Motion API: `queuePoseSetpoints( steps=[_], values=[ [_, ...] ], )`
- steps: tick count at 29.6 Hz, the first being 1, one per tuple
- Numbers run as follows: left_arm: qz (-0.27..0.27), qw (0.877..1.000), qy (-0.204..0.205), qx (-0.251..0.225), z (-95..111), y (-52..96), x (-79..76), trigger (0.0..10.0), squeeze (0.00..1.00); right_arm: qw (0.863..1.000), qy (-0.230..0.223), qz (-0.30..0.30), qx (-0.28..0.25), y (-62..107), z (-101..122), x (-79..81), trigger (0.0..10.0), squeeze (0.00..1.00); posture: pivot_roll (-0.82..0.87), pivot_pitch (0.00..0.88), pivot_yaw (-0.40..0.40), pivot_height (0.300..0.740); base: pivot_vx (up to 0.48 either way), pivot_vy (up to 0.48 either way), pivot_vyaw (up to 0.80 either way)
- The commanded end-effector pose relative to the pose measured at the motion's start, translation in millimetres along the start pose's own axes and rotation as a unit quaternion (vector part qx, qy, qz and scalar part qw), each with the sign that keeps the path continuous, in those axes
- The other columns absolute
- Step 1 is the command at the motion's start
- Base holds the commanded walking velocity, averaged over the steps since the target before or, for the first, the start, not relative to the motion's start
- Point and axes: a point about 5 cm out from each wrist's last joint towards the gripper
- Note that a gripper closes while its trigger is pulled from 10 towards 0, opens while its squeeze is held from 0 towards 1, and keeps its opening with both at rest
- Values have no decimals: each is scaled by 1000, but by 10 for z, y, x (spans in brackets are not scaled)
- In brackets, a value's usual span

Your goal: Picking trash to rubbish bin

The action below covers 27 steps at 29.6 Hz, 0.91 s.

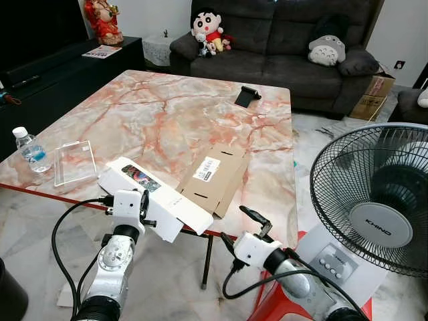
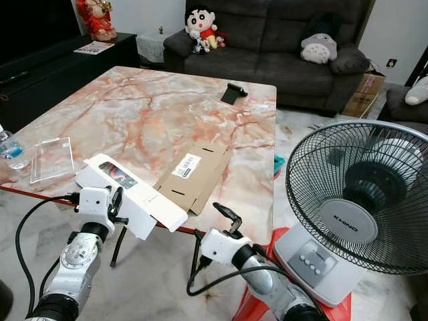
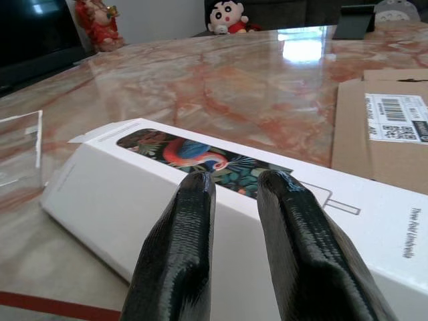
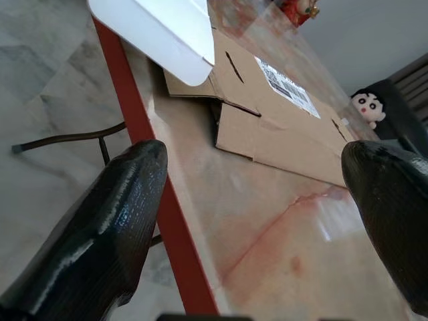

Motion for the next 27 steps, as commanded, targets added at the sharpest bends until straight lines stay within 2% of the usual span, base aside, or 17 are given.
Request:
queuePoseSetpoints(
  steps=[1, 4, 7, 12, 27],
  values=[
    [-3, 1000, 5, 7, -4, -30, -15, 10000, 0, 1000, 19, -11, -20, -28, 66, -25, 10000, 0, 19, 0, -30, 740, 0, 0, 0],
    [-3, 1000, 6, 7, -2, -33, -20, 10000, 0, 999, 31, -9, -29, -53, 101, -26, 10000, 0, 19, 0, -30, 740, 0, 0, 0],
    [-6, 1000, 6, 7, 1, -39, -32, 10000, 0, 995, 78, 3, -60, -101, 184, -1, 10000, 0, 29, 0, -30, 740, 0, 0, 0],
    [-8, 1000, 7, 8, 0, -38, -36, 10000, 0, 991, 103, 6, -85, -153, 264, -16, 10000, 0, 28, 0, -29, 740, 0, 0, 0],
    [-9, 1000, 10, 7, 1, -39, -42, 10000, 0, 987, 113, 7, -113, -327, 455, 13, 10000, 0, 46, 0, -32, 740, 0, 0, 0]
  ],
)
Point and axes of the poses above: a point about 5 cm out from each wrist's last joint towards the gripper, its own y axis pointing back from the gripper into the wrist, its own z axis along the axis of the wrist's last joint, x = y × z, and after that the axes turned 14 degrees about y, right-handed
